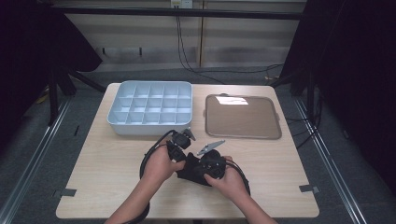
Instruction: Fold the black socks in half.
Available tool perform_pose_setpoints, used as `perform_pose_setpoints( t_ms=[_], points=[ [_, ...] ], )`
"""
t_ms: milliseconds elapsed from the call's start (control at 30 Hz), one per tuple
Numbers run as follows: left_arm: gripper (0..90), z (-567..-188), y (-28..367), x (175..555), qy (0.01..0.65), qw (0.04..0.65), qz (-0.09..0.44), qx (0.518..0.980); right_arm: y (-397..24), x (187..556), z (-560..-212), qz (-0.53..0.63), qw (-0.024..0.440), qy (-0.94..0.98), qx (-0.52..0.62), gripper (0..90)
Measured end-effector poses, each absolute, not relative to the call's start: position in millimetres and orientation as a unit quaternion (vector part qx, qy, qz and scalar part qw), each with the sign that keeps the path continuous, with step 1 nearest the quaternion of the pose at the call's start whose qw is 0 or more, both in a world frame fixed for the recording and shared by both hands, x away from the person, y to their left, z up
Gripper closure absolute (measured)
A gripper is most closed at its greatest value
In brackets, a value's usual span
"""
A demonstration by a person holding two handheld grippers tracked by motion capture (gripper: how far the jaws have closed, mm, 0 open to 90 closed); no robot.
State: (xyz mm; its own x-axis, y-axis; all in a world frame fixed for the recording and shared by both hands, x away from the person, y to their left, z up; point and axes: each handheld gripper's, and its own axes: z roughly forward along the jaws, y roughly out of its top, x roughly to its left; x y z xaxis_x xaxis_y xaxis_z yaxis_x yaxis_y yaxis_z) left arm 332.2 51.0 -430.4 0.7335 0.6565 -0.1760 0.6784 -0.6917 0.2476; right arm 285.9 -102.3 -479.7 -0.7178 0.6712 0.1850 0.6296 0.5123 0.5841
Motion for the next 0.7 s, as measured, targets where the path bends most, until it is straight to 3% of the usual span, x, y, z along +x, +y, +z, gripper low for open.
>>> perform_pose_setpoints(
  t_ms=[700],
  points=[
    [83.6,-422,39,326,0.349,0.166,-0.045,0.921,-112,288,-485,0.326,0.031,0.861,0.389,90.0]
  ],
)
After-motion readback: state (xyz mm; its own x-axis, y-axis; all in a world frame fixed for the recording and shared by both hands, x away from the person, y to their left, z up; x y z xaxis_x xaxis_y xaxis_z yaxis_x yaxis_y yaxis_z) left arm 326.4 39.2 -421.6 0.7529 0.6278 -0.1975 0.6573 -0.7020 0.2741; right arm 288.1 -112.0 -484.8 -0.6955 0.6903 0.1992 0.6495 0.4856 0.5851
